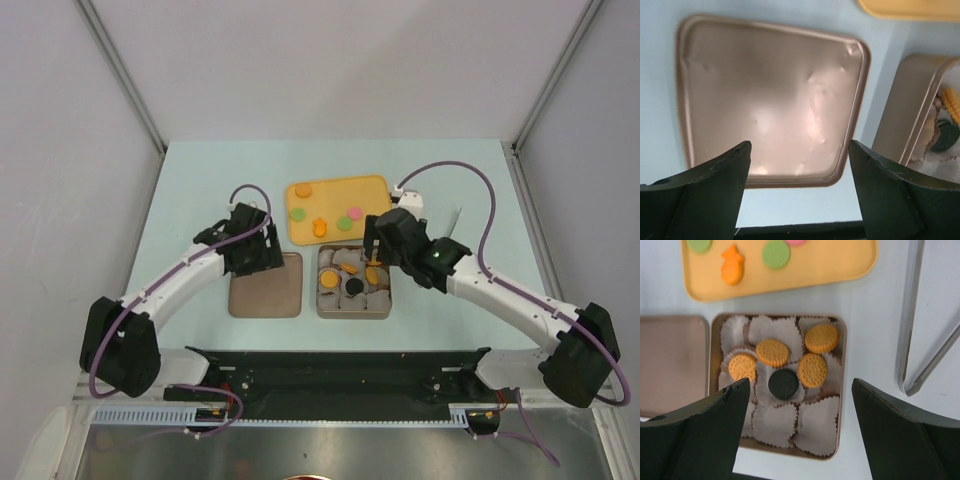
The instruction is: Pack the cookies
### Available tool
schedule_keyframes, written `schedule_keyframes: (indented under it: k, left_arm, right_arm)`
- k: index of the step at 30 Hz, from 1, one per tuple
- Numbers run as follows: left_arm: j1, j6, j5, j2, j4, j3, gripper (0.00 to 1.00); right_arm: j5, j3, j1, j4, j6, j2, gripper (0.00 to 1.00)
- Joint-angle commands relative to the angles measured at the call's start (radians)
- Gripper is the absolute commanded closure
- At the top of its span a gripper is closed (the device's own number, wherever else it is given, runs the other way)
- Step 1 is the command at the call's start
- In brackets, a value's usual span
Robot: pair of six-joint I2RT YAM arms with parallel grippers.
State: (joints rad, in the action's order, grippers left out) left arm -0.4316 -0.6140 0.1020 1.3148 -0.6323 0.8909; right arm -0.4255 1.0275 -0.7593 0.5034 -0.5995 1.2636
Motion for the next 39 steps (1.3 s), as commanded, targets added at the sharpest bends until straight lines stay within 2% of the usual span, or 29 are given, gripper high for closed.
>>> schedule_keyframes:
  k: [1,5,11,13,14,18,23,30,39]
  left_arm:
    - [0.042,-0.021,0.168,0.03,-0.073,0.115,0.17]
    - [0.166,-0.021,0.197,0.029,-0.104,0.088,0.18]
    - [0.278,0.049,0.168,-0.045,-0.052,0.01,0.2]
    - [0.287,0.074,0.151,-0.031,-0.033,0.009,0.25]
    - [0.292,0.085,0.13,-0.007,-0.027,0.008,0.35]
    - [0.317,0.1,0.065,0.047,0.011,-0.021,0.49]
    - [0.329,0.125,0.047,0.11,0.029,-0.043,0.53]
    - [0.344,0.141,0.022,0.17,0.057,-0.052,0.51]
    - [0.358,0.148,-0.039,0.274,0.075,-0.046,0.76]
  right_arm:
    - [-0.059,-0.038,-0.047,-0.035,-0.04,-0.046,0.13]
    - [-0.019,-0.076,-0.066,-0.08,-0.016,-0.091,0.15]
    - [0.024,-0.104,-0.09,-0.121,0.027,-0.13,0.17]
    - [0.04,-0.109,-0.092,-0.138,0.036,-0.129,0.17]
    - [0.045,-0.109,-0.092,-0.146,0.043,-0.128,0.18]
    - [0.062,-0.11,-0.092,-0.161,0.053,-0.125,0.18]
    - [0.071,-0.125,-0.092,-0.18,0.053,-0.133,0.18]
    - [0.083,-0.159,-0.092,-0.198,0.043,-0.141,0.18]
    - [0.08,-0.173,-0.098,-0.203,0.027,-0.144,0.18]
